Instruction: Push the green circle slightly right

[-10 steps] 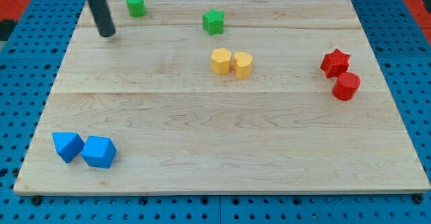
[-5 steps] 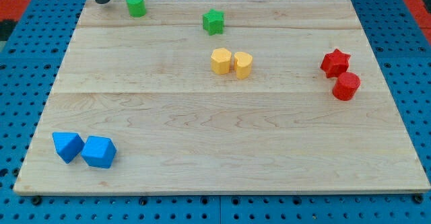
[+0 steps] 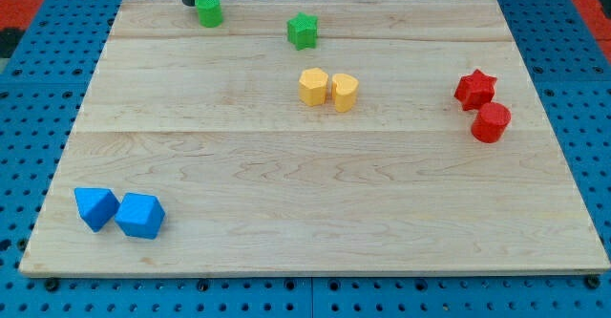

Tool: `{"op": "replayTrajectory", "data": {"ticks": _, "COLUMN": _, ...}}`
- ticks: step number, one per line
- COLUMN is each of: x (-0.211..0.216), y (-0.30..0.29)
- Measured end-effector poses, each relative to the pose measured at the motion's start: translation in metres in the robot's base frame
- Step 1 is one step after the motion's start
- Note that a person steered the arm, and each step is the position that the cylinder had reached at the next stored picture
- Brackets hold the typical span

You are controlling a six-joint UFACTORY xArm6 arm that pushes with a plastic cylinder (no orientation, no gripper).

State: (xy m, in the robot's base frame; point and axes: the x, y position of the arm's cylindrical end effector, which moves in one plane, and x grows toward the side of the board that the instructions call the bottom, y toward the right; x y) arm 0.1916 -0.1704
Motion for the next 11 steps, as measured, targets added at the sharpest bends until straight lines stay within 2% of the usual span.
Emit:
{"op": "replayTrajectory", "data": {"ticks": 3, "x": 0.000, "y": 0.032}}
{"op": "replayTrajectory", "data": {"ticks": 4, "x": 0.000, "y": 0.059}}
{"op": "replayTrajectory", "data": {"ticks": 7, "x": 0.001, "y": 0.083}}
{"op": "replayTrajectory", "data": {"ticks": 8, "x": 0.001, "y": 0.121}}
{"op": "replayTrajectory", "data": {"ticks": 9, "x": 0.001, "y": 0.121}}
{"op": "replayTrajectory", "data": {"ticks": 10, "x": 0.030, "y": 0.118}}
{"op": "replayTrajectory", "data": {"ticks": 11, "x": 0.032, "y": 0.118}}
